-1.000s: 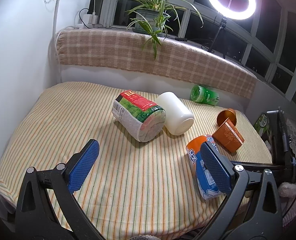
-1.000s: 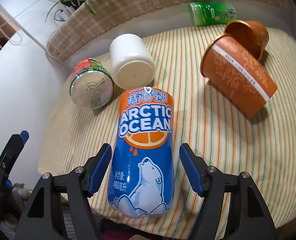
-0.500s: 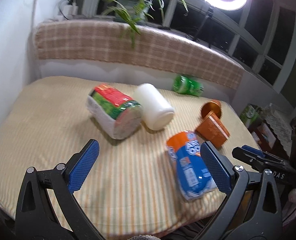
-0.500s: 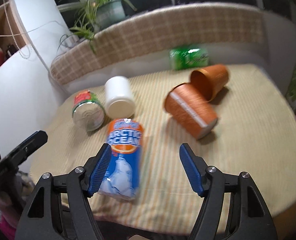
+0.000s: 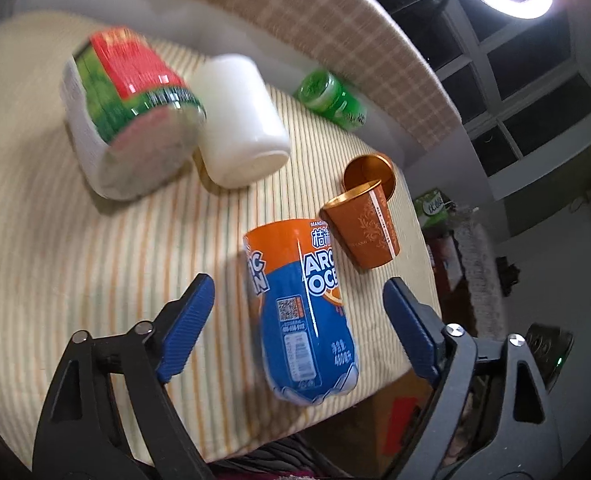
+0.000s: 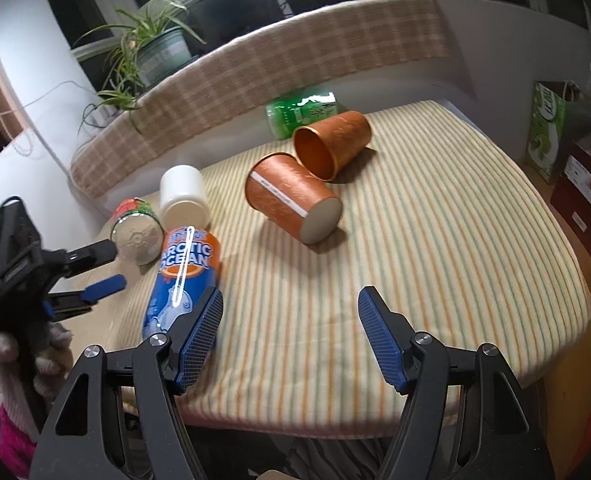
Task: Flip cup upright
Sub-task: 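Grasp the bottle's body with the left gripper, then rotate the bottle upright with the left gripper, cap end up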
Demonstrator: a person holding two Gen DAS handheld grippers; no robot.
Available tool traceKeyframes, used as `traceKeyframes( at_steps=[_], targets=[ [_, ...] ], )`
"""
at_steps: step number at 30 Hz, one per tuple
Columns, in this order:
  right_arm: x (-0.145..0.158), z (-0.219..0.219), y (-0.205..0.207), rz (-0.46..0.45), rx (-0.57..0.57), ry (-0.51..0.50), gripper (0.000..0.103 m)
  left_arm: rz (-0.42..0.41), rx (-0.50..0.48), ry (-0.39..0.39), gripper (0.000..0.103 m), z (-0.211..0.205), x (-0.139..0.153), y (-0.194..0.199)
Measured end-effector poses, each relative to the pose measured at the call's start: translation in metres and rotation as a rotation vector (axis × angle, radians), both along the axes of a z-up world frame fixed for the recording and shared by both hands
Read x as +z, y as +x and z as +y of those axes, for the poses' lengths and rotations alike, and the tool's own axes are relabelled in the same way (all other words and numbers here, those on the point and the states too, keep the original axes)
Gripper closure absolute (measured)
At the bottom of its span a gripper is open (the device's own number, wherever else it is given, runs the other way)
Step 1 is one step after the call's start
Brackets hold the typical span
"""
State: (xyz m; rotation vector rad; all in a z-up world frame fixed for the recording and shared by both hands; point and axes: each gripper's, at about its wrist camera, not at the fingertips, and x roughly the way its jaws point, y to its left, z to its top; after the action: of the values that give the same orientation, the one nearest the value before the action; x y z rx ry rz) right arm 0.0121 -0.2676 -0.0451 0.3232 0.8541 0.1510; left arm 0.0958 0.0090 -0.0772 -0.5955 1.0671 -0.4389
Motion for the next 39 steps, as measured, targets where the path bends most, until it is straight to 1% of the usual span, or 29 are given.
traceKeyframes(
  at_steps=[2, 6, 11, 20, 22, 27, 33, 39],
  targets=[
    [-0.001, -0.004, -0.002, 0.002, -0.010, 0.007, 0.033, 0.036, 0.002, -0.030, 0.020, -0.003, -0.008, 0.008],
    [-0.004, -0.009, -0.006, 0.012, -0.021, 0.016, 0.033, 0.078, -0.005, -0.059, 0.021, -0.007, -0.019, 0.018],
    [-0.004, -0.014, -0.010, 0.011, -0.032, 0.023, 0.033, 0.100, -0.015, -0.064, 0.024, -0.015, -0.028, 0.026],
    [-0.009, -0.022, -0.012, 0.023, -0.049, 0.040, 0.033, 0.130, -0.023, -0.061, 0.025, -0.026, -0.039, 0.038],
    [-0.010, -0.025, -0.012, 0.027, -0.053, 0.044, 0.033, 0.133, -0.023, -0.054, 0.028, -0.028, -0.041, 0.040],
    [-0.012, -0.028, -0.011, 0.033, -0.059, 0.048, 0.033, 0.139, -0.038, -0.041, 0.038, -0.031, -0.046, 0.041],
    [-0.013, -0.027, -0.009, 0.035, -0.058, 0.054, 0.033, 0.124, -0.039, -0.039, 0.039, -0.032, -0.045, 0.039],
    [-0.011, -0.026, -0.009, 0.027, -0.058, 0.055, 0.033, 0.082, -0.037, -0.011, 0.039, -0.031, -0.037, 0.034]
  ],
)
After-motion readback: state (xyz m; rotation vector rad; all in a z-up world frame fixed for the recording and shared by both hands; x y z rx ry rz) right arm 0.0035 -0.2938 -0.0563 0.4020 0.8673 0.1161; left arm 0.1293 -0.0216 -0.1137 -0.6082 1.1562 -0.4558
